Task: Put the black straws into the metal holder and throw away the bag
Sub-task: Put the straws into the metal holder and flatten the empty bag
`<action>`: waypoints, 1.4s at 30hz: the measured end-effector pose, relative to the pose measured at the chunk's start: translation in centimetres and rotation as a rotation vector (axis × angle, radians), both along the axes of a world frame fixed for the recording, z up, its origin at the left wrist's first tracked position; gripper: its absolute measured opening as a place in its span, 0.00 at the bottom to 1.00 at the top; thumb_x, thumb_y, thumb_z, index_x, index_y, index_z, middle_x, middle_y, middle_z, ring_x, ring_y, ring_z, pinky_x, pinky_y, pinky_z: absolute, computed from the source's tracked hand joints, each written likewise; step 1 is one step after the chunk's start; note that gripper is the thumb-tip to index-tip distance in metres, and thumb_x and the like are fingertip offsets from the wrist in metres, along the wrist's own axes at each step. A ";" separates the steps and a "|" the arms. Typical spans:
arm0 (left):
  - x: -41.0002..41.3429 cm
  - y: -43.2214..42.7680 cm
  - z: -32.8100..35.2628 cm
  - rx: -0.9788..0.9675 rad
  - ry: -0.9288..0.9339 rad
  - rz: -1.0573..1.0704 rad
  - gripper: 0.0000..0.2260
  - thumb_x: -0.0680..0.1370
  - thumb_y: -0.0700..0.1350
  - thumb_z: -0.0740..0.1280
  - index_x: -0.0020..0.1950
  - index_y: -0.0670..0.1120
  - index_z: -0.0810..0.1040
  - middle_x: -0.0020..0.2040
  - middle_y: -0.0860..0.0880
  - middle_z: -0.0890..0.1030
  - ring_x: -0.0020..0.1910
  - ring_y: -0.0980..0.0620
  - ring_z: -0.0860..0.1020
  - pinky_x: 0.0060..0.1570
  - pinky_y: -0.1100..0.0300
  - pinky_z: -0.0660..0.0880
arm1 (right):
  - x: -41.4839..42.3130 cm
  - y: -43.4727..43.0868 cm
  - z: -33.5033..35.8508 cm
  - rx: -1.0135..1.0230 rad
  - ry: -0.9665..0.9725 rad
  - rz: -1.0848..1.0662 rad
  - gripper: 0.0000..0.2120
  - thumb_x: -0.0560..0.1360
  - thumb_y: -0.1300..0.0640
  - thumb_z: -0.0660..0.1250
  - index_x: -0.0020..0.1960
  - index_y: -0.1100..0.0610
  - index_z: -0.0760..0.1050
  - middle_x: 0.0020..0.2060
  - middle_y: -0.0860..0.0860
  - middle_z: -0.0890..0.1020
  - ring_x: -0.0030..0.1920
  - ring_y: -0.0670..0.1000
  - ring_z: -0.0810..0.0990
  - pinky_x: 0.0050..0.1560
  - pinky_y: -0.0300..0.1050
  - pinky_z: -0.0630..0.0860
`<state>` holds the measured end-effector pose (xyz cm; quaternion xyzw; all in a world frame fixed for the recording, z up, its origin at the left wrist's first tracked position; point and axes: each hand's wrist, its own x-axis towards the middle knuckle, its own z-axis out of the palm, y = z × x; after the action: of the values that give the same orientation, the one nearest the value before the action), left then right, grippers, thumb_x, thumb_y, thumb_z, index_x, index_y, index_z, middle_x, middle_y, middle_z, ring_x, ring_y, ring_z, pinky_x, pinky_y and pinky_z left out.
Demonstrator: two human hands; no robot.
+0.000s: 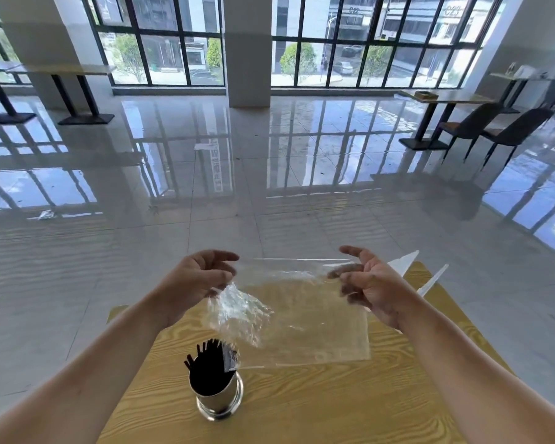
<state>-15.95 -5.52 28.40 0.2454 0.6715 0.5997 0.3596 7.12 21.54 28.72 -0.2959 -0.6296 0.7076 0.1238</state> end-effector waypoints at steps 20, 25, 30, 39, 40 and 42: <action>3.7 8.0 -8.2 -0.308 0.319 0.033 0.08 0.76 0.41 0.78 0.43 0.44 0.80 0.33 0.49 0.82 0.31 0.48 0.78 0.35 0.57 0.76 | 6.0 5.2 -7.8 0.150 -0.293 -0.206 0.08 0.85 0.67 0.65 0.58 0.57 0.77 0.42 0.58 0.87 0.29 0.51 0.81 0.27 0.44 0.78; 4.5 9.3 -11.9 -0.446 0.330 0.036 0.11 0.67 0.57 0.74 0.41 0.52 0.81 0.33 0.53 0.85 0.30 0.51 0.82 0.42 0.48 0.82 | 7.5 7.0 -11.5 0.142 -0.368 -0.187 0.10 0.84 0.68 0.65 0.60 0.55 0.75 0.46 0.59 0.87 0.31 0.51 0.81 0.29 0.45 0.79; 5.8 10.1 -15.4 -0.589 0.344 0.059 0.05 0.73 0.50 0.74 0.44 0.51 0.80 0.36 0.52 0.86 0.34 0.51 0.85 0.45 0.44 0.85 | 7.4 8.1 -15.9 0.114 -0.455 -0.132 0.12 0.82 0.68 0.65 0.60 0.53 0.75 0.48 0.59 0.86 0.34 0.51 0.81 0.30 0.45 0.80; 7.7 10.9 -22.3 -0.824 0.295 0.159 0.15 0.79 0.49 0.71 0.64 0.51 0.74 0.55 0.49 0.82 0.46 0.51 0.80 0.39 0.55 0.76 | 6.2 8.2 -24.3 0.180 -0.567 -0.095 0.15 0.83 0.62 0.66 0.68 0.52 0.74 0.53 0.56 0.85 0.41 0.52 0.85 0.45 0.56 0.85; 8.0 10.9 -23.0 -0.848 0.325 0.173 0.20 0.79 0.50 0.71 0.69 0.50 0.71 0.62 0.48 0.80 0.51 0.50 0.79 0.43 0.54 0.76 | 6.2 7.9 -25.1 0.244 -0.592 -0.073 0.18 0.83 0.60 0.67 0.72 0.51 0.72 0.57 0.54 0.84 0.47 0.52 0.85 0.49 0.57 0.85; 9.1 10.7 -24.4 -0.905 0.433 0.143 0.29 0.79 0.55 0.71 0.77 0.50 0.66 0.75 0.45 0.71 0.69 0.44 0.72 0.63 0.48 0.74 | 6.3 6.9 -26.5 0.467 -0.650 0.036 0.26 0.84 0.54 0.67 0.80 0.51 0.65 0.68 0.51 0.80 0.63 0.54 0.81 0.61 0.55 0.80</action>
<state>-6.83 5.23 3.98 0.1372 0.9384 0.2068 0.2405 13.43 28.40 2.23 -0.4571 -0.7849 0.4172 -0.0305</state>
